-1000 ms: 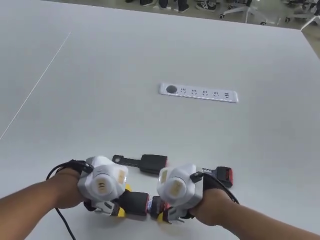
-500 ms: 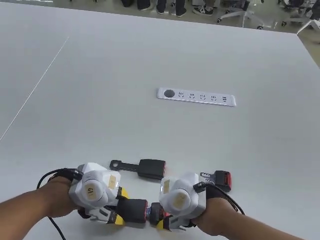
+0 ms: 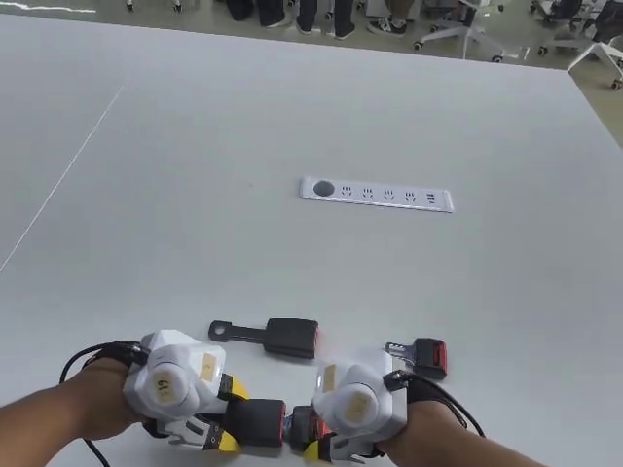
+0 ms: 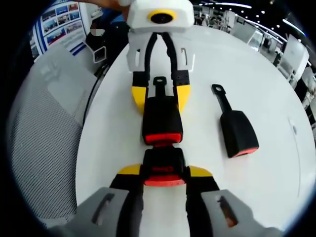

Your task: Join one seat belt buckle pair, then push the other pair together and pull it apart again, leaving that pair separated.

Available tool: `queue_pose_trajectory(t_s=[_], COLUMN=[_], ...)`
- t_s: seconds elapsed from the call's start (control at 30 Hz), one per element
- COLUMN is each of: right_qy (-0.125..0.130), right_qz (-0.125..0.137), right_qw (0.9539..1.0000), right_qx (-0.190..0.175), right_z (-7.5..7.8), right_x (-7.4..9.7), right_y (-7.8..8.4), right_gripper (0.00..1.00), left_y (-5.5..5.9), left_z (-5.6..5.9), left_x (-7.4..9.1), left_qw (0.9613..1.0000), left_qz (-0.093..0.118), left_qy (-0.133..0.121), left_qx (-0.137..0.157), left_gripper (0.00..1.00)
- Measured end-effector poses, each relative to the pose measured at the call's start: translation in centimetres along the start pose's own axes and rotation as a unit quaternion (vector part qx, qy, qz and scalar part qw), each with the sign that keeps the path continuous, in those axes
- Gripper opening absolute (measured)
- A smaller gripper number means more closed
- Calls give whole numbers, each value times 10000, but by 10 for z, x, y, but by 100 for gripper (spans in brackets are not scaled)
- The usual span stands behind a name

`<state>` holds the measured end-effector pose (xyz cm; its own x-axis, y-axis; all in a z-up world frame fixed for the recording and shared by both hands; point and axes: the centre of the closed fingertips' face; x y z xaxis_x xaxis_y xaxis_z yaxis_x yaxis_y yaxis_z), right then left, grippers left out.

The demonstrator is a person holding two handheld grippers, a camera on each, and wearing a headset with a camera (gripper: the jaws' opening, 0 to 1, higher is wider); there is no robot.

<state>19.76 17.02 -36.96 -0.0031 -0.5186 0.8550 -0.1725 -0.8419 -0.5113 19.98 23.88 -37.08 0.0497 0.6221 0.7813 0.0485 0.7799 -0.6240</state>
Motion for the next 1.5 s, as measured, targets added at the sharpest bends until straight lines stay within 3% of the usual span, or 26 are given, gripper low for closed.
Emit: queue_pose_trajectory(t_s=[0.47,0.53,0.67,0.83,0.9,0.97,1.03,1.1,1.2,1.37,1.5], right_qy=[-42,-28,-101,-7,81,176,291,361,421,577,783], right_qz=[41,-24,31,75,114,341,460,484,561,772,903], right_qw=[9999,9999,9998,9999,9998,9989,9977,9973,9966,9935,9911], right_qx=[-112,-115,-186,-150,-143,-285,-406,-416,-438,-607,-586], right_z=[0,-1,-3,-3,-2,0,3,4,4,9,25], right_x=[-2,-2,-2,-2,-1,-1,3,9,16,36,69], right_y=[0,-1,1,-1,-2,-8,-11,-10,-9,-5,11], right_gripper=[32,33,35,36,41,55,67,70,69,70,71], left_y=[-2,-2,-3,-2,-3,-6,-10,-14,-16,-26,-34], left_z=[0,1,3,3,2,5,3,-4,-7,-14,-29], left_x=[-1,-2,-3,-3,-3,-2,0,7,12,21,35], left_qw=[10000,9998,9999,9998,9996,9994,9994,9982,9982,9980,9963], left_qz=[5,-15,-104,-201,-244,-259,-169,-36,-24,27,221], left_qy=[4,-2,39,15,-25,15,-90,-341,-419,-552,-717], left_qx=[15,215,41,-18,134,222,278,498,433,316,414], left_gripper=[32,32,33,33,34,42,64,76,71,74,71])
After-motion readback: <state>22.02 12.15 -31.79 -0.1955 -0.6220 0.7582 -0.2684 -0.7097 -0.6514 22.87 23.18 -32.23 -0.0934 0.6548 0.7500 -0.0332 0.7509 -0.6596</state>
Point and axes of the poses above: the centre of the closed fingertips' face, and the gripper's own axes: x roughly backward along the fingers, z roughly to its right, y roughly out of its underside, and after that the axes turned 6 degrees about -x, right-handed
